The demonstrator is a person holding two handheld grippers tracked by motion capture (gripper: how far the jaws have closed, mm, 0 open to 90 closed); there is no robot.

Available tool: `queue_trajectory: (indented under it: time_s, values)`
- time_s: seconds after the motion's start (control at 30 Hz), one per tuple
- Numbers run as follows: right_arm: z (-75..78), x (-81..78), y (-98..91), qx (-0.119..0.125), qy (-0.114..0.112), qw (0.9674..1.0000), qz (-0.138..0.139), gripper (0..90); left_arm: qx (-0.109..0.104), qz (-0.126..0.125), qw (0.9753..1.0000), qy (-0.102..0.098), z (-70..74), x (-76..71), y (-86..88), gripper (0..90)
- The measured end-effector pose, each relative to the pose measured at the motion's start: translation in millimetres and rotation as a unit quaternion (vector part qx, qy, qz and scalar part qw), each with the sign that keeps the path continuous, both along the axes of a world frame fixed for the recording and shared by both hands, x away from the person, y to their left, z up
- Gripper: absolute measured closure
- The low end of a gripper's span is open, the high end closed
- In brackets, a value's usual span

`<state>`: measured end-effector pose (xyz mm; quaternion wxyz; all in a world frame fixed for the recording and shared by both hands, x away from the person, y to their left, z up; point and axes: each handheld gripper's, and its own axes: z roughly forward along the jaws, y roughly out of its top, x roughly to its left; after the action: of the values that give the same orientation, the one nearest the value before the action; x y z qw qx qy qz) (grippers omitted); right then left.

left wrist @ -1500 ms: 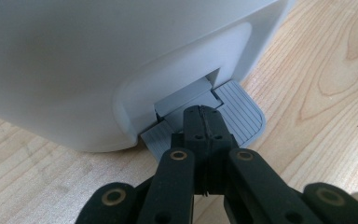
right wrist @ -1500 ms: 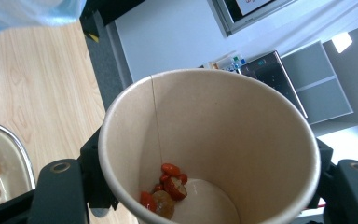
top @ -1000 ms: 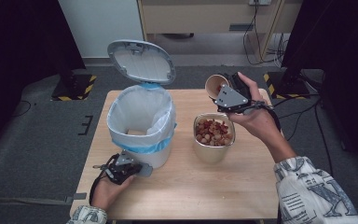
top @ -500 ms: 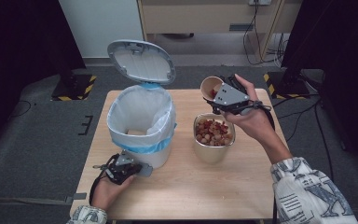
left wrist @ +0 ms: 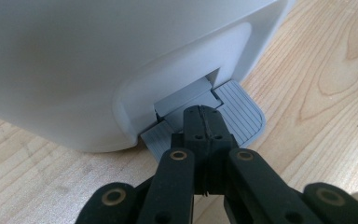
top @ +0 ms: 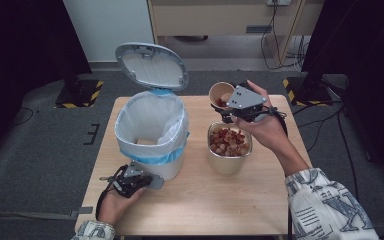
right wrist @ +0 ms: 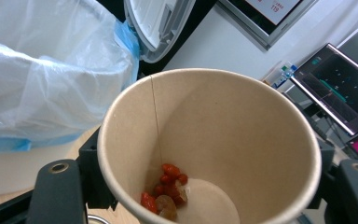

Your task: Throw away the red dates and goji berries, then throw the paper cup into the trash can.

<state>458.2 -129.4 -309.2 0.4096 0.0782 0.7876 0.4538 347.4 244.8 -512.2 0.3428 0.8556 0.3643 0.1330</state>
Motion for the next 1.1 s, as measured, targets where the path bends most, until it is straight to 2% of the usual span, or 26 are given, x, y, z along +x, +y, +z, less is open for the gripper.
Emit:
queue_trajectory:
  time_s: [0.5,1.1]
  values:
    - [3.3,1.6,2.6,0.040,0.034,0.9986,0.012,28.0,-0.001,0.001,1.0000,0.000,-0.1,-0.1,-0.2,89.9]
    - [15.8,0.4,14.6,0.059,0.051,0.9966,0.025,27.9,-0.001,0.001,1.0000,0.000,-0.1,0.0,-0.3,89.9]
